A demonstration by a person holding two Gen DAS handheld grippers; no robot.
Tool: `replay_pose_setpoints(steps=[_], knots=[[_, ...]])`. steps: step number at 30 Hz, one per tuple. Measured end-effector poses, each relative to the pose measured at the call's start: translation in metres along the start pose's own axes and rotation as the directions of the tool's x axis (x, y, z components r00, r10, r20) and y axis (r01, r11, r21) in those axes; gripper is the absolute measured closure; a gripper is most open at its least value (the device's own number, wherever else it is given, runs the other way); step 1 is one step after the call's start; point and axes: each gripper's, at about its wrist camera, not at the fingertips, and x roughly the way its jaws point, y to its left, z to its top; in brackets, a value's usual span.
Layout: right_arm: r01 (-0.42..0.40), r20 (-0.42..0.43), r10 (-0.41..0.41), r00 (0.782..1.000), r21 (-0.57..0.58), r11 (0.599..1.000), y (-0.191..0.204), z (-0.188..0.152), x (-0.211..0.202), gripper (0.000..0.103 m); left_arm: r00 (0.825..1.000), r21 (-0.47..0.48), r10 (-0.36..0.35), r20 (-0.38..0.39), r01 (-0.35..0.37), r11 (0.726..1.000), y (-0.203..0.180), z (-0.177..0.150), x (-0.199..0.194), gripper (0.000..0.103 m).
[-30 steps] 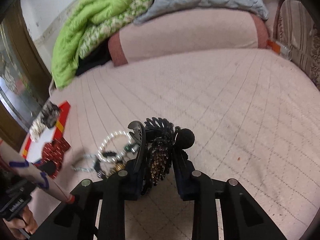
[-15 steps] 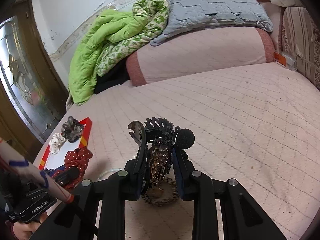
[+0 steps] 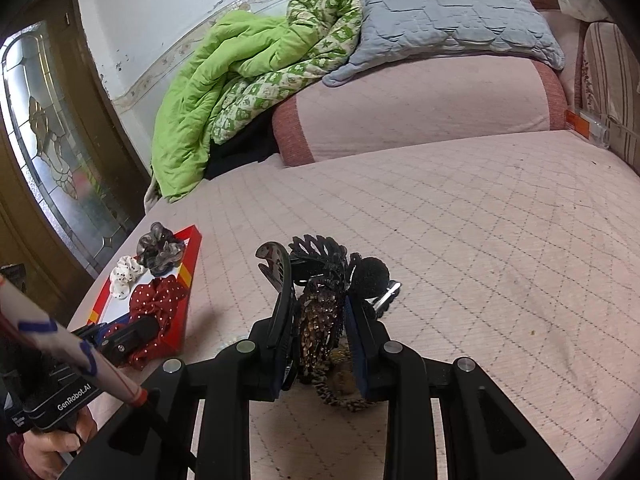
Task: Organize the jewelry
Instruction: 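Carry the red scrunchie and black claw clip into the box lid and release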
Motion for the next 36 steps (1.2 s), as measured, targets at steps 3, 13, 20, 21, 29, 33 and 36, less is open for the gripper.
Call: replay_pose_setpoints(steps=[3, 13, 20, 21, 29, 33, 36], knots=[[-0.008, -0.003, 0.008, 1.000, 0.003, 1.000, 0.004, -0.002, 0.002, 0.074, 1.000, -0.008, 0.003, 0.003, -0.003, 1.000, 0.003, 0.000, -0.003, 0.081], [-0.061, -0.013, 0.061, 0.998, 0.022, 0.998, 0.028, -0.009, 0.002, 0.074, 1.000, -0.038, 0.008, 0.020, -0.007, 0.999, 0.019, 0.001, -0.016, 0.081], [-0.099, -0.023, 0.099, 0.995, 0.009, 0.995, 0.059, -0.010, 0.007, 0.074, 0.999, -0.083, 0.023, 0.032, -0.020, 0.996, 0.041, 0.001, -0.025, 0.081], [-0.103, -0.025, 0.104, 0.994, 0.007, 0.995, 0.062, -0.010, 0.008, 0.074, 0.999, -0.092, 0.028, 0.035, -0.025, 0.995, 0.045, 0.001, -0.027, 0.081], [-0.133, -0.038, 0.131, 0.991, -0.040, 0.990, 0.097, -0.007, 0.016, 0.074, 0.997, -0.149, 0.053, 0.049, -0.046, 0.988, 0.075, 0.001, -0.041, 0.081], [-0.146, -0.046, 0.144, 0.989, -0.050, 0.988, 0.111, -0.004, 0.022, 0.074, 0.996, -0.183, 0.068, 0.053, -0.057, 0.981, 0.091, 0.001, -0.046, 0.081], [-0.156, -0.053, 0.152, 0.987, -0.068, 0.985, 0.124, -0.003, 0.027, 0.074, 0.995, -0.208, 0.085, 0.055, -0.072, 0.975, 0.105, 0.001, -0.050, 0.081]])
